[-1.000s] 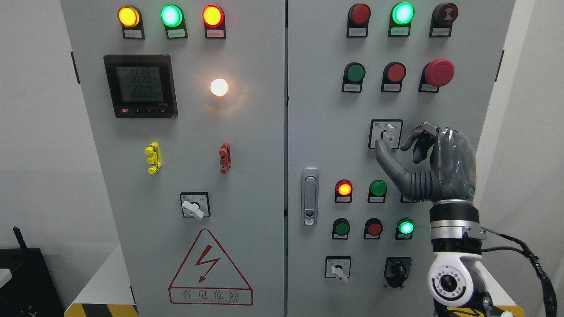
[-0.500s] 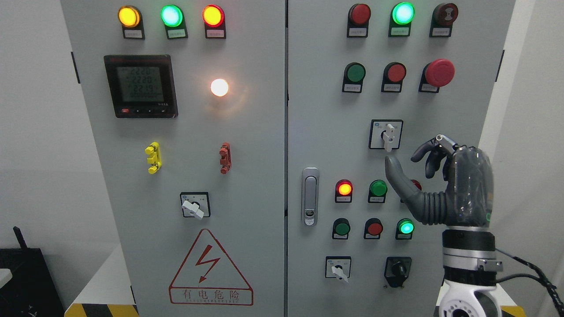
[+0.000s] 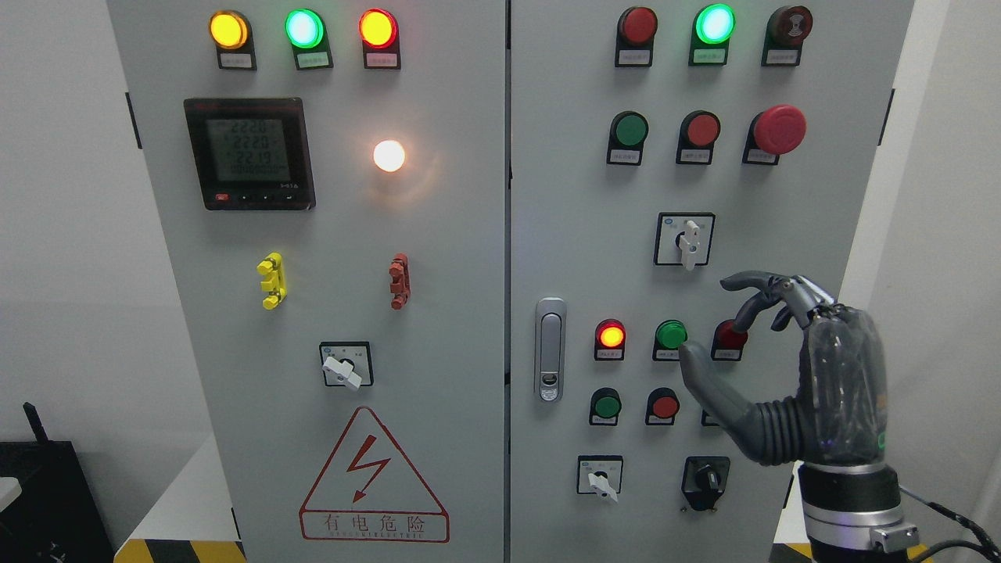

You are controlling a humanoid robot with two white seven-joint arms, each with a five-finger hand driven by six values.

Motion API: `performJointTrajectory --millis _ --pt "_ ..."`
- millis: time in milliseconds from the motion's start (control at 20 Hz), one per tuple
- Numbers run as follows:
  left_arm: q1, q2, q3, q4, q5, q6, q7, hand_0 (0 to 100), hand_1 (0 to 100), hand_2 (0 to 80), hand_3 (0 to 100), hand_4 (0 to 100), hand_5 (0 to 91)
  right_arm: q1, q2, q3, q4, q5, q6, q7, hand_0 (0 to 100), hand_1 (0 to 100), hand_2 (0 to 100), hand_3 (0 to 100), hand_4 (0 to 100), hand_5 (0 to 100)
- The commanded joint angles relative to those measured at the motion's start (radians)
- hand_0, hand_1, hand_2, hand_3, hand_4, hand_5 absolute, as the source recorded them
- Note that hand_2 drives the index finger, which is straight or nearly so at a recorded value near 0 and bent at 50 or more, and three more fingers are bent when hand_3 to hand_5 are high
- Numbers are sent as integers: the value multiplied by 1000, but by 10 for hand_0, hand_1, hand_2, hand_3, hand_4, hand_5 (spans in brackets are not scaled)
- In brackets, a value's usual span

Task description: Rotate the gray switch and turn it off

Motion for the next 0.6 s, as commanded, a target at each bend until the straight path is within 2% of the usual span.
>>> performJointTrajectory --millis 0,200,550 --pt "-9 0 8 -26 20 1 -1 120 389 0 0 0 0 54 -105 -6 -83 0 -5 14 150 277 41 34 0 0" --pt "-9 0 8 -26 20 1 -1 120 389 0 0 0 0 56 -119 -11 -83 1 -4 16 149 277 28 25 0 0" --pt "-9 0 8 -26 20 1 -1 120 389 0 0 0 0 79 -119 -9 -92 3 -4 16 145 282 27 24 0 0"
